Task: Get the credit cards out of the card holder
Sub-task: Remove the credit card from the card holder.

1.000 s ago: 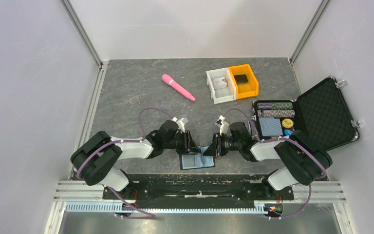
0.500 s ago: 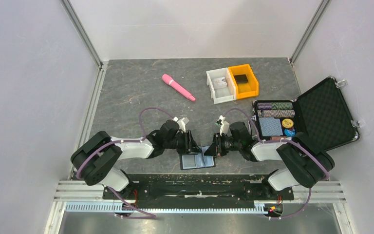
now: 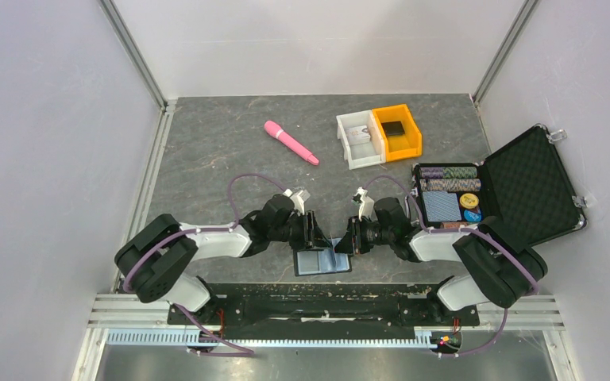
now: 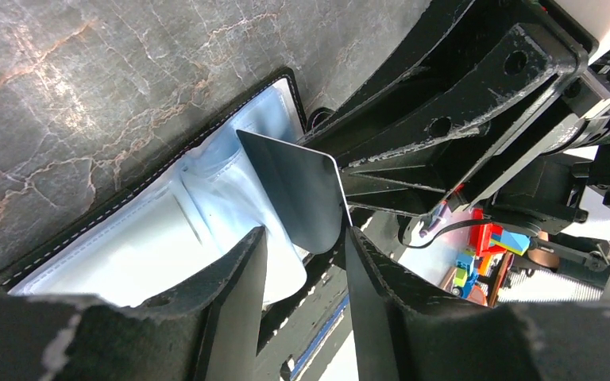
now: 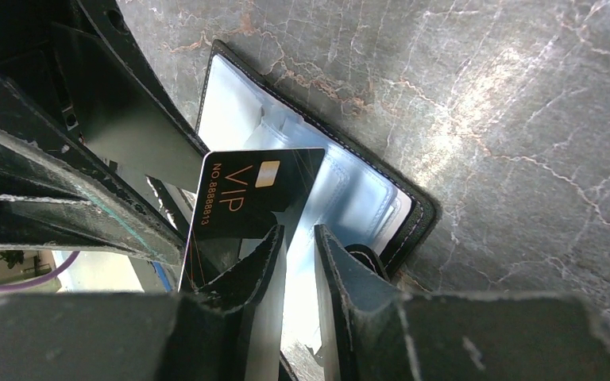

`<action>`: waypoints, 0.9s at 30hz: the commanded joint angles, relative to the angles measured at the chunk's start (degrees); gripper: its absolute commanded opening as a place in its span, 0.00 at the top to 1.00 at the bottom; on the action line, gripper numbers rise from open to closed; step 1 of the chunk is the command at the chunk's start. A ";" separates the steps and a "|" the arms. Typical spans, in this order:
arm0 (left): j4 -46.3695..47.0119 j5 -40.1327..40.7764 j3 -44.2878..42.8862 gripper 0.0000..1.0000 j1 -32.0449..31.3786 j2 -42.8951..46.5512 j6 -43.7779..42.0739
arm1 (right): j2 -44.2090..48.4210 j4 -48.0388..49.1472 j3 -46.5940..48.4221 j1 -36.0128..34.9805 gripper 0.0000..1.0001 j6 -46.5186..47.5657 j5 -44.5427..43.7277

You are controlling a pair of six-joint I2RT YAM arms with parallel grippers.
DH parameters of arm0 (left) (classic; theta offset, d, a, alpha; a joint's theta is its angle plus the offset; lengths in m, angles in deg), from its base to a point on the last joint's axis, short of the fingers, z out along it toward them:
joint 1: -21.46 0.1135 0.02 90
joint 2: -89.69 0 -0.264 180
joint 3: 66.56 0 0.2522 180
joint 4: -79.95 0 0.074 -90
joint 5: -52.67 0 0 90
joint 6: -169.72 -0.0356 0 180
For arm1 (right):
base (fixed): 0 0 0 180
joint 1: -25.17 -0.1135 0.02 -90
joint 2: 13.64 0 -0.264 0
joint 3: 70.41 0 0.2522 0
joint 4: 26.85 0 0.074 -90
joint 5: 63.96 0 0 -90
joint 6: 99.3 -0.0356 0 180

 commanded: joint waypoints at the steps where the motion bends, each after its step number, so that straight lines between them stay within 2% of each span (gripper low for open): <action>1: 0.99 1.83 -1.47 0.52 -0.56 3.02 1.89 | 0.84 -0.74 1.29 -0.35 0.78 1.60 -2.09; 16: -1.30 3.79 -2.14 0.53 -0.72 3.59 1.20 | 1.39 -1.17 1.27 -0.77 0.78 1.68 -2.54; 23: -2.56 3.98 -2.51 0.73 -0.72 3.54 0.33 | 1.73 -1.18 1.04 -0.94 0.79 1.67 -2.71; 27: -4.13 4.38 -2.80 0.81 -0.72 3.54 -0.36 | 2.80 -1.93 0.99 -0.96 0.79 2.05 -3.18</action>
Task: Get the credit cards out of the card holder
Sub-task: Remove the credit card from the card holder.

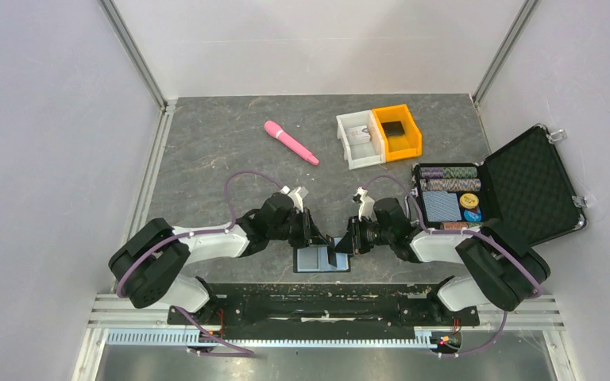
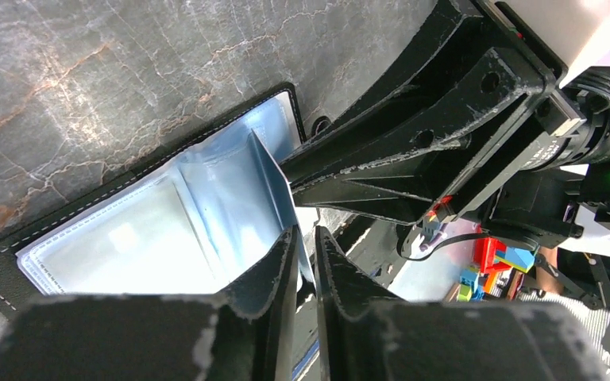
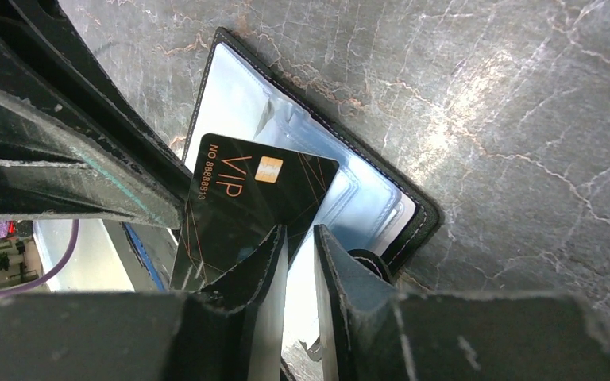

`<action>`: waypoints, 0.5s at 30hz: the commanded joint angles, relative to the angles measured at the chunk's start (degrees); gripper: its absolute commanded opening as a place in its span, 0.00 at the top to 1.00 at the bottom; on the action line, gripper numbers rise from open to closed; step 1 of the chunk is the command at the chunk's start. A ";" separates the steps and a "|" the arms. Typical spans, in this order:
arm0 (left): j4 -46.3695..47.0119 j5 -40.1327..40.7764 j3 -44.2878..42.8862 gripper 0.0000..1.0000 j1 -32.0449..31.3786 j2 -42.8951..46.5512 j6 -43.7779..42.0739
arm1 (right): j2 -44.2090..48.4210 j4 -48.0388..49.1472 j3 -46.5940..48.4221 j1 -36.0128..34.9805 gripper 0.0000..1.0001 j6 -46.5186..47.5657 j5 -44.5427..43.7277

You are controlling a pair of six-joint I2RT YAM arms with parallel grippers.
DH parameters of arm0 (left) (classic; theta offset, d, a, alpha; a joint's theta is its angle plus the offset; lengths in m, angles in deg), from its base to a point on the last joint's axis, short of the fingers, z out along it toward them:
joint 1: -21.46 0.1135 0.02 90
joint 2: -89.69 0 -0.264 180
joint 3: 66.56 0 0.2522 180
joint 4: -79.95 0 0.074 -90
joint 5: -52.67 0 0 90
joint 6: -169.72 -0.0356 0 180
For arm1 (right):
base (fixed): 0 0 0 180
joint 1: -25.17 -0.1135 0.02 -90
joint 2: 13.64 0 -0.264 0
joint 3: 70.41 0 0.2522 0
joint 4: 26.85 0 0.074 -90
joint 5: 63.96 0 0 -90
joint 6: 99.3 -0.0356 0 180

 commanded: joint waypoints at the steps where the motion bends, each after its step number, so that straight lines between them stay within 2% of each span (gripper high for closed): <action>1: -2.03 1.23 -2.19 0.83 -0.37 0.58 -0.63 | 2.18 -1.42 0.95 -0.16 0.78 1.74 -1.73; 7: -3.34 1.44 -2.64 0.88 -0.37 0.37 -1.65 | 2.64 -1.67 0.84 -0.22 0.76 1.90 -2.04; 15: -2.11 0.48 -3.62 0.82 -0.46 -1.78 -1.53 | 1.75 1.08 -0.32 -0.30 0.76 0.61 -1.38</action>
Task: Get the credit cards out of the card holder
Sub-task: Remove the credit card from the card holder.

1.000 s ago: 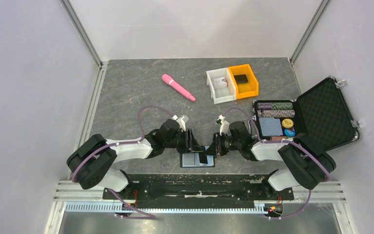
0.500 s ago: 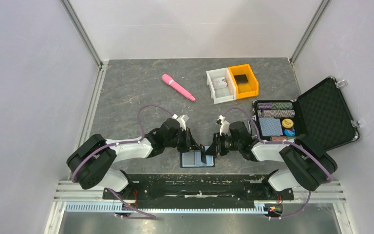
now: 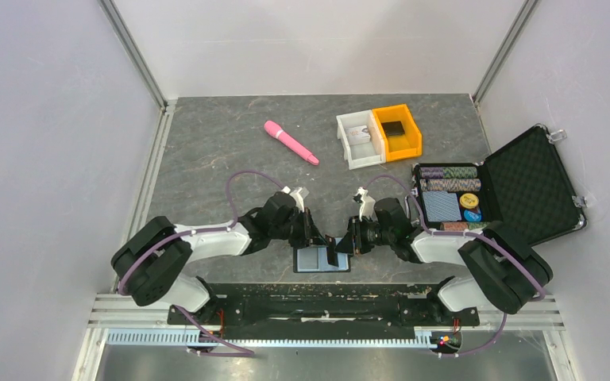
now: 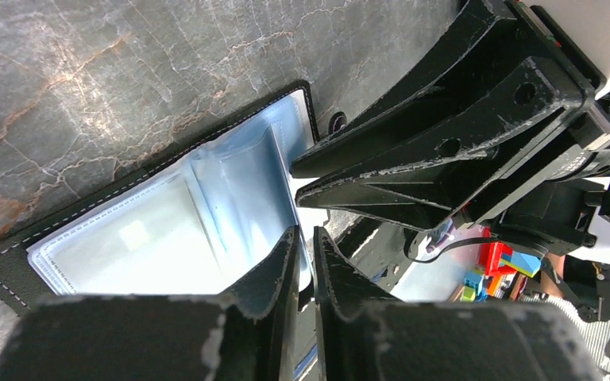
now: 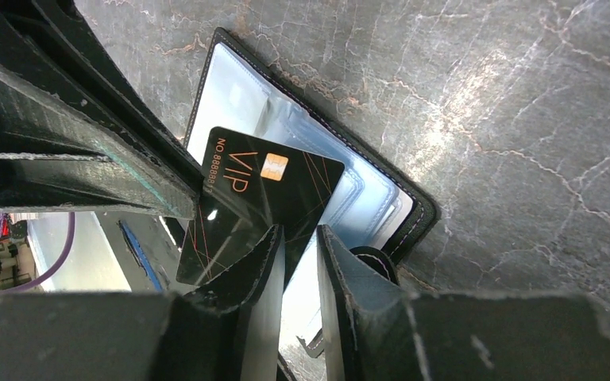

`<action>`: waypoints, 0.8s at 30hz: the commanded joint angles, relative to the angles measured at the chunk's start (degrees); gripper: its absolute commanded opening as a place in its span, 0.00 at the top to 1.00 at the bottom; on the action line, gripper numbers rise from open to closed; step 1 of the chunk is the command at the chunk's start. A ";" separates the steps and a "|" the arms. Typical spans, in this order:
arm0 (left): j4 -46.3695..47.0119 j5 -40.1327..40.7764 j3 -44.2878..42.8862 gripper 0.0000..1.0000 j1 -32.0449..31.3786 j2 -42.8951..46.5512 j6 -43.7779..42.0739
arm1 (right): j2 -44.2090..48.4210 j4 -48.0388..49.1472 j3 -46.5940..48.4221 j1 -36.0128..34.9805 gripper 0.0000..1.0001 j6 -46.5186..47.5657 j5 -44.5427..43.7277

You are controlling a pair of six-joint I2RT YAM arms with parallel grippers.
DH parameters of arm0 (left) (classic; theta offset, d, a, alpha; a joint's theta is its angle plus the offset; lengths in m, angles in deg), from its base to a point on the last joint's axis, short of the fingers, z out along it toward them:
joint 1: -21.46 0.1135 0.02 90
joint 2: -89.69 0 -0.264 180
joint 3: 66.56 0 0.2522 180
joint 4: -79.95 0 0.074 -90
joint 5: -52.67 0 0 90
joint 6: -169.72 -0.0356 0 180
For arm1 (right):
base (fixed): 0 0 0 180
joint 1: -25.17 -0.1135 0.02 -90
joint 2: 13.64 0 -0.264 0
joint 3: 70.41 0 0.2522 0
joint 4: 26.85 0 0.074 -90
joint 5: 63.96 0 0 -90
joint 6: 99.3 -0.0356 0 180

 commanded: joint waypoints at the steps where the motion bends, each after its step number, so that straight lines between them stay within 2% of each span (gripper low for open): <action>1: 1.02 -0.18 -2.45 0.81 -0.50 -1.36 -1.37 | 0.28 2.78 -0.30 -0.29 0.76 0.05 -0.57; 4: 1.02 -0.11 -2.94 0.77 -0.72 -2.18 -1.46 | 0.47 2.65 -0.41 -0.31 0.76 0.24 -0.57; 8: 1.08 -0.27 -3.66 0.78 -0.90 -3.53 -1.55 | 0.46 2.72 -0.52 -0.30 0.76 0.35 -0.57; 12: 0.31 -0.38 -4.19 0.96 -0.99 -3.68 -1.63 | 1.74 1.24 0.04 -0.29 0.76 0.41 -1.39; 13: -1.28 0.38 -4.36 0.98 -0.90 -2.65 -1.68 | 3.10 0.10 0.34 -0.30 0.76 0.37 -2.38; 18: -6.56 7.84 -3.11 0.98 -0.59 8.35 0.08 | 14.18 -2.57 1.32 -0.21 0.66 -0.61 -7.78; 24: -2.63 15.86 0.16 0.98 -0.55 22.47 7.05 | 24.81 9.57 -1.60 -0.22 0.60 -8.63 -8.14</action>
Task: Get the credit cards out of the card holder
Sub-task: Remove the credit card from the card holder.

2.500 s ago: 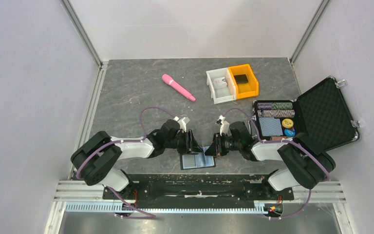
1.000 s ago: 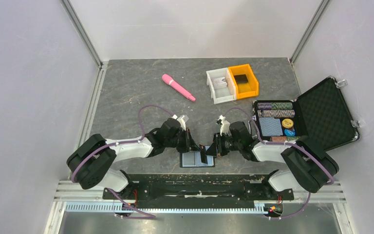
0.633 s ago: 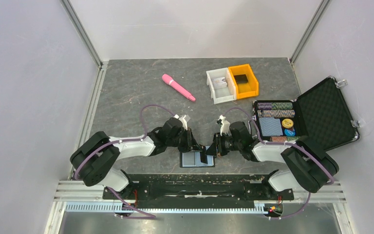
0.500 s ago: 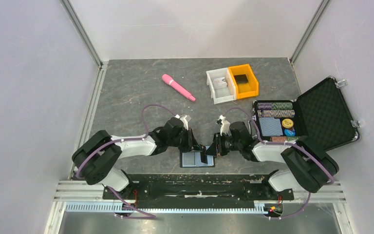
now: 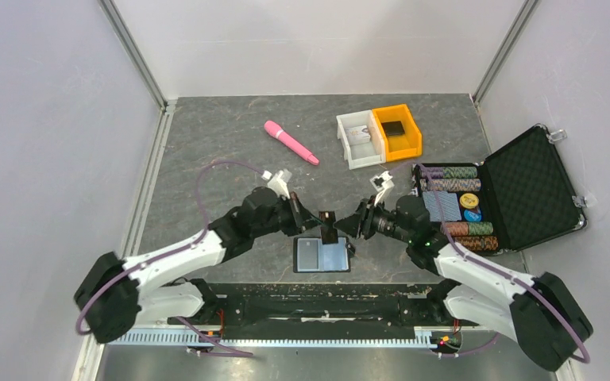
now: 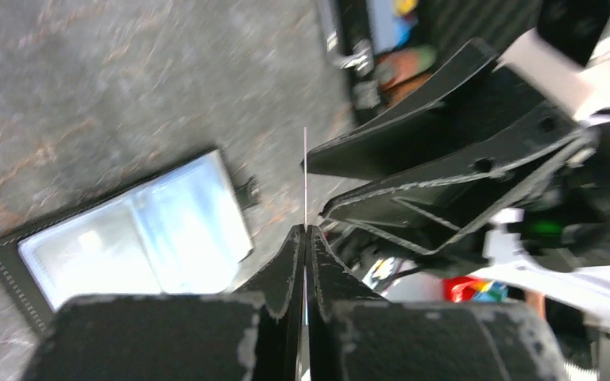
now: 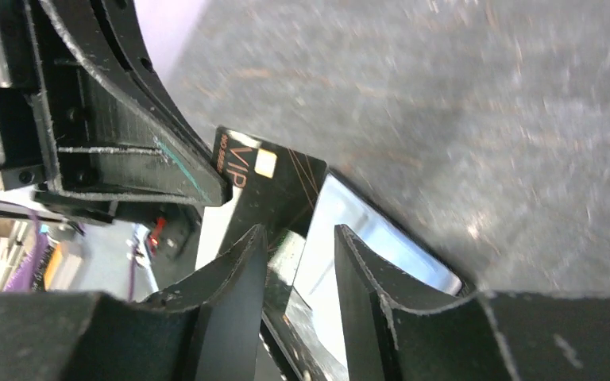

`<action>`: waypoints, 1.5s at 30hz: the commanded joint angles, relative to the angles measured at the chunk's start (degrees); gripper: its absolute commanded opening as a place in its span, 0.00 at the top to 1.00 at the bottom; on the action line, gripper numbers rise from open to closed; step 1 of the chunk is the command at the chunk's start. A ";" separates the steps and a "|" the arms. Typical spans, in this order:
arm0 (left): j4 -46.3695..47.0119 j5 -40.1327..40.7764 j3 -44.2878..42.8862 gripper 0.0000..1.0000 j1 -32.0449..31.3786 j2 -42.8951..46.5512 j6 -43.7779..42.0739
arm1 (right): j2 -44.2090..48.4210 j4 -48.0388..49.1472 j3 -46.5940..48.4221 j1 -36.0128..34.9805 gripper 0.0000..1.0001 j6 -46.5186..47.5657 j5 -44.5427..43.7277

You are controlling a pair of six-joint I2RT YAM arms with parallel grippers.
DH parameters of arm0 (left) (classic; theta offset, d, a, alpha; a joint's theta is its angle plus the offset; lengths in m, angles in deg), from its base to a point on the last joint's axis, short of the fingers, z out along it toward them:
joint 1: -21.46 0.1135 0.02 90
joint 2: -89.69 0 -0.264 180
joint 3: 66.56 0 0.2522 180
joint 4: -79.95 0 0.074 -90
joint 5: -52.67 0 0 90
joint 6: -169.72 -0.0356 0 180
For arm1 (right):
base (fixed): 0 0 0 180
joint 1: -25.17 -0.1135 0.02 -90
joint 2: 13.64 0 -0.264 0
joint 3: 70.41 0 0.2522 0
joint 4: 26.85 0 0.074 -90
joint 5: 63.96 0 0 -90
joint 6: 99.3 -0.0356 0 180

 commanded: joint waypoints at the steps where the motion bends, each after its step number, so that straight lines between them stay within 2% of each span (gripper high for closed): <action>1: 5.48 8.31 2.98 0.98 0.07 9.49 7.68 | 5.59 12.54 -2.15 -0.17 0.57 -7.90 -1.71; 5: 9.12 12.90 5.80 0.98 0.07 16.07 11.24 | 7.32 29.58 -6.91 -0.13 0.44 -18.13 -0.69; 10: 12.12 14.00 7.41 0.98 0.07 19.05 11.53 | 3.93 44.87 -9.83 -0.16 0.43 -26.18 2.42; 12: 14.81 13.33 8.63 0.98 0.07 19.03 12.04 | 2.36 47.90 -10.03 -0.20 0.45 -27.64 3.11; 21: 21.95 11.43 11.10 0.98 -0.02 18.86 12.83 | -1.20 46.69 -8.26 -0.27 0.46 -27.17 5.09; 27: 21.60 11.34 10.88 0.98 0.00 19.02 12.50 | -0.87 43.39 -7.58 -0.35 0.39 -25.68 4.19; 32: 21.58 11.16 10.68 0.98 0.00 19.15 12.25 | -1.32 38.95 -5.85 -0.68 0.39 -24.30 4.31; 45: 19.07 11.81 11.00 0.98 -0.02 21.14 11.19 | -2.22 38.11 -5.07 -2.11 0.37 -25.53 2.96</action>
